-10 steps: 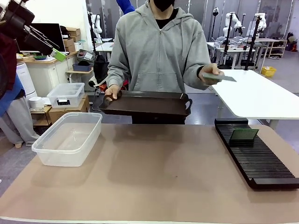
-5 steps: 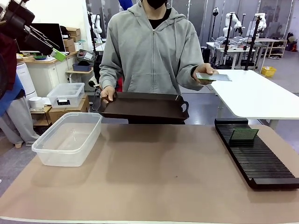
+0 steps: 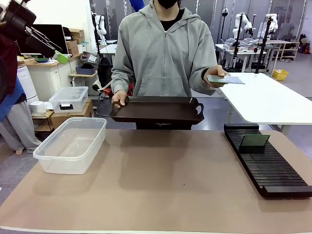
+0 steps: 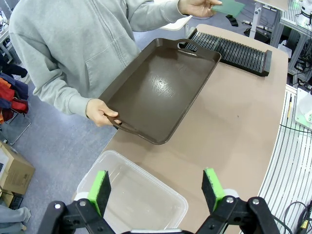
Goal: Sort PCBs into racks and boxes based on the side picked up.
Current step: Pick up the Blank PCB handed by the Human.
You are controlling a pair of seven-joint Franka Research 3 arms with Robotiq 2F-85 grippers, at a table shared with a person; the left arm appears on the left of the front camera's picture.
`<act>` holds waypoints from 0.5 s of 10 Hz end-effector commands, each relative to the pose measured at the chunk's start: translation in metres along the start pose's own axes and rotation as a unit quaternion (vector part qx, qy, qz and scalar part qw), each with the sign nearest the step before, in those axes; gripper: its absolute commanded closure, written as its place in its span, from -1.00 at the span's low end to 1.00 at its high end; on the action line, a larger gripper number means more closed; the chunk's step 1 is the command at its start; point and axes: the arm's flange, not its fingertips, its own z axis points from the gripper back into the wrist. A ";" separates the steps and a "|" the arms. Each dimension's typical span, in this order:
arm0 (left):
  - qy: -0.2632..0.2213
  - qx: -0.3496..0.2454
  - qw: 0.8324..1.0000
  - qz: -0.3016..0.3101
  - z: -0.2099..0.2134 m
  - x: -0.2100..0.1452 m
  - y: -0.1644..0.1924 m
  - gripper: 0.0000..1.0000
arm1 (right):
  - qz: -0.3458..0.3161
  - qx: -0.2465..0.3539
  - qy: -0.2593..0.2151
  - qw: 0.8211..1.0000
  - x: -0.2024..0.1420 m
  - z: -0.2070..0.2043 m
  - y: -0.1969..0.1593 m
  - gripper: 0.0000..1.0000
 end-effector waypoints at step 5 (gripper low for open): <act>0.000 -0.004 1.000 -0.002 0.001 -0.001 -0.001 -1.00 | -0.237 0.206 -0.028 0.949 0.028 -0.066 -0.069 -1.00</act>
